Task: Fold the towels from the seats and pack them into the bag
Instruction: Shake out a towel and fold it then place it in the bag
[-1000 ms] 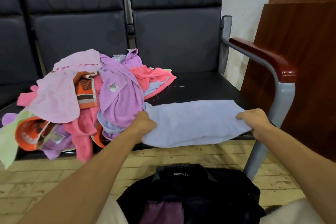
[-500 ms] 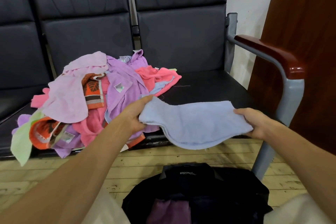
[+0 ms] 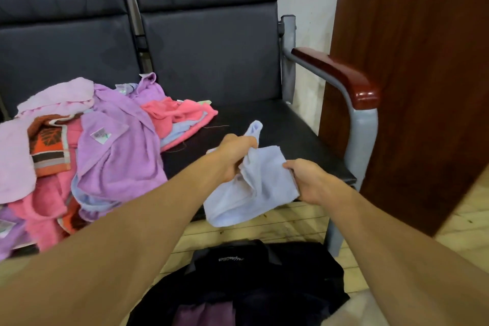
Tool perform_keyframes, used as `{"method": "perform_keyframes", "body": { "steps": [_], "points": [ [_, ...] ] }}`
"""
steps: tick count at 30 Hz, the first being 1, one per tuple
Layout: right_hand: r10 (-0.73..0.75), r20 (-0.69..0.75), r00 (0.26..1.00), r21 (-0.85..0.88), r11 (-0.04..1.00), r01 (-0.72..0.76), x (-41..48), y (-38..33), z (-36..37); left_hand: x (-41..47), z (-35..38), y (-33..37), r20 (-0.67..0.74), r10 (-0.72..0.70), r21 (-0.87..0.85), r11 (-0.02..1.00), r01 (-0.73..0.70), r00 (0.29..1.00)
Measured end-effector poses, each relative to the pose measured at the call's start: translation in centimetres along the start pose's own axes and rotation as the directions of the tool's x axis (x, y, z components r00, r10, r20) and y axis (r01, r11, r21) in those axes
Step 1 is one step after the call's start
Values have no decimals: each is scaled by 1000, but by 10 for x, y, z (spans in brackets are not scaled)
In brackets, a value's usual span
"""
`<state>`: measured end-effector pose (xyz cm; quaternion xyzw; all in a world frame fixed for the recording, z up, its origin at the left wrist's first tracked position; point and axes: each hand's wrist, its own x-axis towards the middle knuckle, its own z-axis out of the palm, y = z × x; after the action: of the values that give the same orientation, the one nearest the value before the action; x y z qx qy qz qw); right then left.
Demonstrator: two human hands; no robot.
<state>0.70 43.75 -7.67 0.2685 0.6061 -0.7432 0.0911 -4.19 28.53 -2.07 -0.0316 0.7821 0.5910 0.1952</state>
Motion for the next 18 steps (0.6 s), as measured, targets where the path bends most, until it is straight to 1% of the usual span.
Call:
{"method": "perform_keyframes", "body": {
  "steps": [2,4,5,7,10,12,13,15,16,17,18],
  "points": [
    [-12,46,999,30,999,11,1,0,-2,2,21,-6,34,-10,123,992,6,999],
    [1,101,995,125,992,-14,4,-1,-4,1,36,-12,94,-31,155,988,16,995],
    [5,104,995,140,990,-20,4,-1,-5,-1,40,-13,130,-33,144,989,14,991],
    [-1,74,997,89,996,-5,11,-2,-6,-7,36,-12,192,-44,98,995,25,980],
    [0,30,1000,-31,1000,1,14,-5,-4,-18,16,-14,246,-49,-61,996,65,968],
    [-30,14,999,-104,994,32,13,-6,2,-26,3,-22,194,6,-154,988,25,981],
    [-59,-5,998,-141,988,58,13,-5,6,-29,-3,-27,146,40,-165,986,-16,988],
    [-184,-85,979,-273,949,155,10,-2,16,-34,-18,-38,41,119,-112,987,-113,992],
    [-279,-121,953,-391,896,212,11,1,21,-38,-25,-44,-2,155,-92,984,-155,988],
    [-372,-132,919,-514,818,257,9,3,25,-41,-32,-51,-38,186,-86,978,-189,982],
    [-447,-117,887,-615,734,289,4,4,30,-45,-39,-59,-69,203,-92,974,-209,977]
  ]
}}
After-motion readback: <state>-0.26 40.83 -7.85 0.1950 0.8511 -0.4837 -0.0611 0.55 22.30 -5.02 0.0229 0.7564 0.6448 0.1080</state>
